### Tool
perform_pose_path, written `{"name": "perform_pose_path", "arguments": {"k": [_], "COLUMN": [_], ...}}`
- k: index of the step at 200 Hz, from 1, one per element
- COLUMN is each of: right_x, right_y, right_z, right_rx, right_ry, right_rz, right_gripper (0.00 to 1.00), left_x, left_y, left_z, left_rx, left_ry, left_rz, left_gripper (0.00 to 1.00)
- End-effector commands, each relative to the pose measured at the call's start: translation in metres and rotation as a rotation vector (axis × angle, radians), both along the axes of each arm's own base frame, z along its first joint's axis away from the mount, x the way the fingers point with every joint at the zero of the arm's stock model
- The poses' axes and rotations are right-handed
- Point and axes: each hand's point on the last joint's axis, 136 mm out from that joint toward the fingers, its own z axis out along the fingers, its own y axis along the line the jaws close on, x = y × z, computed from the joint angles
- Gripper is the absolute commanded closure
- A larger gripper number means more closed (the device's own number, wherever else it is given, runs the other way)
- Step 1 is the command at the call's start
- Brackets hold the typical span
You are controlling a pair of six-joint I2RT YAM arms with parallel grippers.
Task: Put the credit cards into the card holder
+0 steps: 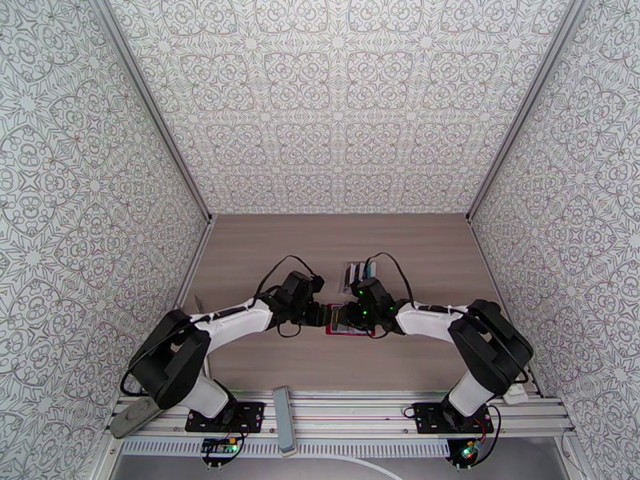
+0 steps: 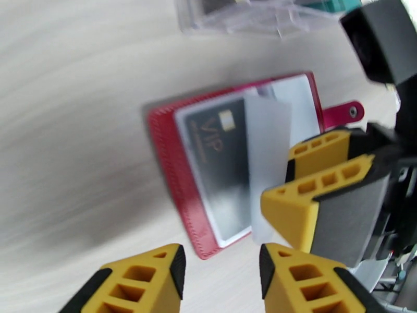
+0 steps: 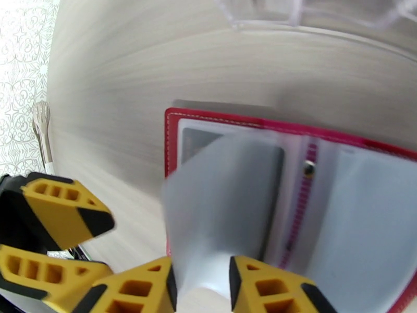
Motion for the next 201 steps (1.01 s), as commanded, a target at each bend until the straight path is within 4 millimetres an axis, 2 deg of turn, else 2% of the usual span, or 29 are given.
{"name": "perform_pose_path", "arguments": {"k": [1,47,102,120,174,201], "right_x": [0.005,0.003,0.0,0.001,0.002,0.005], "right_y": [0.019,0.028,0.03,0.03,0.022,0.008], "right_z": [0.012,0.012,-0.001,0.007,0.048,0.05], "right_rx": [0.062,0.088,0.087,0.1,0.098,0.036], "right_ry": [-0.024,-0.019,0.007,-0.008,-0.096,-0.113], "right_rz": [0.028,0.044,0.047,0.049,0.046,0.028], "right_gripper": [0.58,0.46,0.44,0.43,0.38,0.38], "left_x": [0.001,0.009,0.022,0.024,0.034,0.038], "left_y": [0.019,0.028,0.026,0.022,0.009,-0.001], "left_z": [-0.011,-0.021,-0.032,-0.031,-0.021,-0.018], "left_rx": [0.053,0.051,0.029,0.017,-0.009,-0.022], "left_ry": [0.008,0.023,0.055,0.059,0.04,0.031], "left_rz": [0.02,0.047,0.062,0.053,0.031,0.014], "left_gripper": [0.56,0.56,0.56,0.56,0.55,0.56]}}
